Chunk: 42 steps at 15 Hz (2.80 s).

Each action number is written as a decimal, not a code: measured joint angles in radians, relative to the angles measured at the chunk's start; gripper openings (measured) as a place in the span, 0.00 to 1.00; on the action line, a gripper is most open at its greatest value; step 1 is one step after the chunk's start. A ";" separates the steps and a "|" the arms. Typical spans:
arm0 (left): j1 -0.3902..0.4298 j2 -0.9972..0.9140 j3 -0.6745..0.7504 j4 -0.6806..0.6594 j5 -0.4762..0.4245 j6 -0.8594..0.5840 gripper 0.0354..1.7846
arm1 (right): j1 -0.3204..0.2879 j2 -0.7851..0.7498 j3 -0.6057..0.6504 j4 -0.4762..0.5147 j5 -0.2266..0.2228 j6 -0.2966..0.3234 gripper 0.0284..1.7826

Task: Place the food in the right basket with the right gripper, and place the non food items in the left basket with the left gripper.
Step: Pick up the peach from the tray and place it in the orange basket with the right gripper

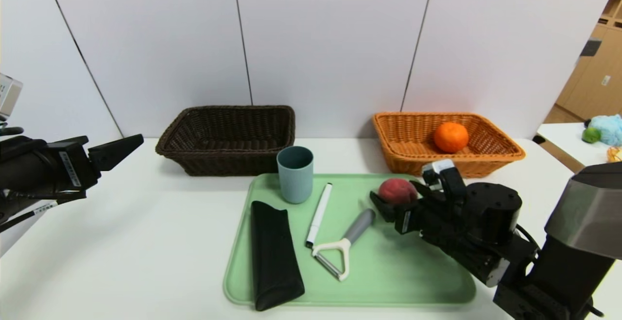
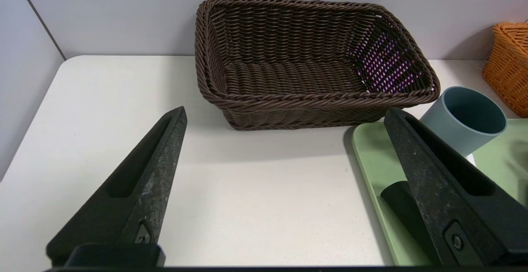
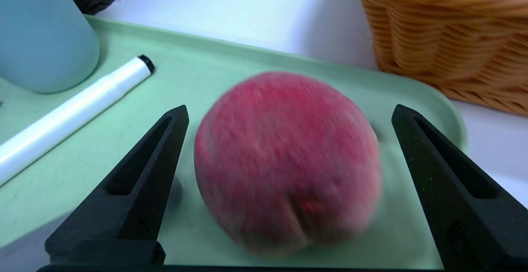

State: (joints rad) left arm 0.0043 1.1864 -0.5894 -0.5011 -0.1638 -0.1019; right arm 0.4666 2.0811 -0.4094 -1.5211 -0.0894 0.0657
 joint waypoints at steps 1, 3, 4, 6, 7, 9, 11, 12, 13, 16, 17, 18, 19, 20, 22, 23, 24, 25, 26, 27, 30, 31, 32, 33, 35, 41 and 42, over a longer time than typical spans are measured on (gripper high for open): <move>0.000 -0.001 0.000 -0.005 0.000 0.000 0.94 | 0.001 0.014 -0.019 0.000 0.001 0.000 0.95; 0.000 -0.006 0.000 -0.006 0.000 0.001 0.94 | 0.001 0.030 -0.032 0.000 0.000 0.000 0.90; 0.000 -0.008 -0.001 -0.006 0.001 0.003 0.94 | 0.002 0.034 -0.032 -0.001 -0.001 0.000 0.79; 0.000 -0.012 -0.002 -0.006 0.000 0.003 0.94 | 0.003 0.037 -0.021 -0.003 -0.002 -0.003 0.68; 0.000 -0.014 -0.002 -0.006 0.000 0.004 0.94 | 0.002 0.037 -0.014 -0.005 -0.003 -0.005 0.67; 0.000 -0.018 -0.002 -0.006 0.000 0.002 0.94 | 0.003 0.034 -0.004 -0.005 -0.006 -0.006 0.67; 0.000 -0.021 0.000 -0.006 0.000 0.001 0.94 | 0.005 0.013 0.007 0.003 -0.008 -0.023 0.67; 0.000 -0.022 0.001 -0.006 0.001 -0.001 0.94 | 0.010 -0.011 0.010 0.008 -0.007 -0.045 0.67; 0.001 -0.024 0.003 -0.006 0.002 -0.003 0.94 | 0.016 -0.044 0.010 0.004 -0.005 -0.077 0.67; 0.001 -0.030 0.009 -0.006 0.002 -0.005 0.94 | 0.021 -0.162 -0.081 0.009 0.004 -0.145 0.66; 0.002 -0.033 0.010 -0.006 0.002 -0.005 0.94 | 0.010 -0.207 -0.136 0.049 0.004 -0.153 0.66; 0.003 -0.034 0.010 -0.006 0.002 -0.004 0.94 | -0.003 -0.247 -0.195 0.116 0.003 -0.156 0.66; 0.003 -0.036 0.011 -0.006 0.001 -0.004 0.94 | -0.019 -0.279 -0.261 0.197 0.001 -0.157 0.66; 0.003 -0.037 0.011 -0.006 0.001 -0.004 0.94 | -0.045 -0.305 -0.339 0.287 -0.002 -0.157 0.66; 0.003 -0.037 0.009 -0.006 0.001 -0.003 0.94 | -0.100 -0.331 -0.481 0.495 -0.015 -0.153 0.66; 0.003 -0.037 0.009 -0.006 0.001 -0.003 0.94 | -0.125 -0.337 -0.554 0.614 -0.024 -0.145 0.66; 0.004 -0.037 0.008 -0.006 0.002 -0.003 0.94 | -0.148 -0.336 -0.632 0.746 -0.036 -0.124 0.66; 0.004 -0.037 0.007 -0.006 0.002 -0.003 0.94 | -0.163 -0.330 -0.705 0.876 -0.044 -0.098 0.66; 0.004 -0.037 0.007 -0.006 0.002 -0.003 0.94 | -0.177 -0.319 -0.789 1.014 -0.049 -0.062 0.66; 0.004 -0.037 0.007 -0.006 0.001 -0.003 0.94 | -0.187 -0.302 -0.873 1.137 -0.052 -0.027 0.66; 0.004 -0.038 0.006 -0.007 0.000 0.001 0.94 | -0.207 -0.221 -1.133 1.499 -0.054 0.063 0.66; 0.004 -0.038 0.005 -0.006 0.001 0.001 0.94 | -0.211 -0.187 -1.206 1.607 -0.056 0.080 0.66; 0.003 -0.037 0.005 -0.006 0.000 0.001 0.94 | -0.214 -0.153 -1.267 1.705 -0.056 0.093 0.66; 0.003 -0.036 0.005 -0.006 0.001 -0.001 0.94 | -0.216 -0.120 -1.311 1.793 -0.056 0.100 0.66; 0.003 -0.031 0.006 -0.014 0.002 -0.004 0.94 | -0.218 -0.073 -1.347 1.870 -0.056 0.103 0.66; 0.003 -0.015 0.003 -0.030 0.002 -0.001 0.94 | -0.222 0.030 -1.386 1.871 -0.059 0.103 0.66; 0.004 -0.014 0.003 -0.030 0.002 -0.001 0.94 | -0.225 0.051 -1.401 1.871 -0.060 0.103 0.66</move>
State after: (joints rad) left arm 0.0081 1.1728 -0.5860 -0.5311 -0.1615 -0.1034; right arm 0.2419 2.1317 -1.8106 0.3500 -0.1489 0.1691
